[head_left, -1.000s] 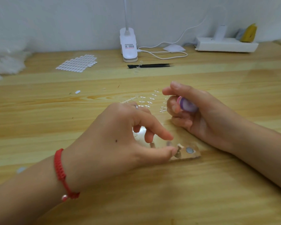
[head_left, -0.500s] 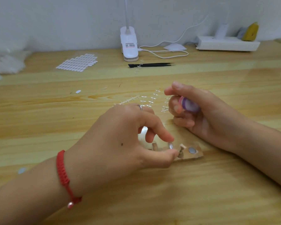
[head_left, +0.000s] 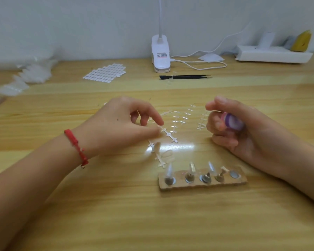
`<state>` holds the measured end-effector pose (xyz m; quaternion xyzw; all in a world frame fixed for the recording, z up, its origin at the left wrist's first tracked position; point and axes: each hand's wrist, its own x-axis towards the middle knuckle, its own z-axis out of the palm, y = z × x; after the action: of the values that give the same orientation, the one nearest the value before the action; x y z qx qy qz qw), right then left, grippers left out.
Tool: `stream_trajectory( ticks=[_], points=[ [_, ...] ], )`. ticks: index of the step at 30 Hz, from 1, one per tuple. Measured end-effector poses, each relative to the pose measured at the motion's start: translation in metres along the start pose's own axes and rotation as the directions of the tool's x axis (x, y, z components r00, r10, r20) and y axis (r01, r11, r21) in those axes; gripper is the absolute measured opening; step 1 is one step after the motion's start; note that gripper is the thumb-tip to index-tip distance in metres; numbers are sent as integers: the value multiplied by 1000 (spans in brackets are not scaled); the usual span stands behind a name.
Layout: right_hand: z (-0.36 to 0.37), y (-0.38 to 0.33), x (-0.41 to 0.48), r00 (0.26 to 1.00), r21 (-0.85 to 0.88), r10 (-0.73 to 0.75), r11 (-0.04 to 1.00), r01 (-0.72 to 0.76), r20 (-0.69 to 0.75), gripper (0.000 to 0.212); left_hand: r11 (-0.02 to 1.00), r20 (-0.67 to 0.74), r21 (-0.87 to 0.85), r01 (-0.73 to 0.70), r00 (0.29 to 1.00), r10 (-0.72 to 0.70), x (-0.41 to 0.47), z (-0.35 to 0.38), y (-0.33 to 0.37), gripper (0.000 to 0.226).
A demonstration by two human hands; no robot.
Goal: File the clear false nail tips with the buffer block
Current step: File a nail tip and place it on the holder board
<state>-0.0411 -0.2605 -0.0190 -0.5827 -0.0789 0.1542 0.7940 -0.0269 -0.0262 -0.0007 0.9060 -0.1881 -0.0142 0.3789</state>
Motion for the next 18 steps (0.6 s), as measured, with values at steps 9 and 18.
stream_trajectory(
  ticks=[9, 18],
  points=[
    [-9, -10, 0, 987, 440, 153, 890, -120, -41, 17, 986, -89, 89, -142, 985, 150, 5, 10, -21, 13],
    [-29, -20, 5, 972, 684, 175, 729, -22, -155, 9, 998, -258, 56, -16, 966, 30, 9, 3, -31, 17]
  ],
)
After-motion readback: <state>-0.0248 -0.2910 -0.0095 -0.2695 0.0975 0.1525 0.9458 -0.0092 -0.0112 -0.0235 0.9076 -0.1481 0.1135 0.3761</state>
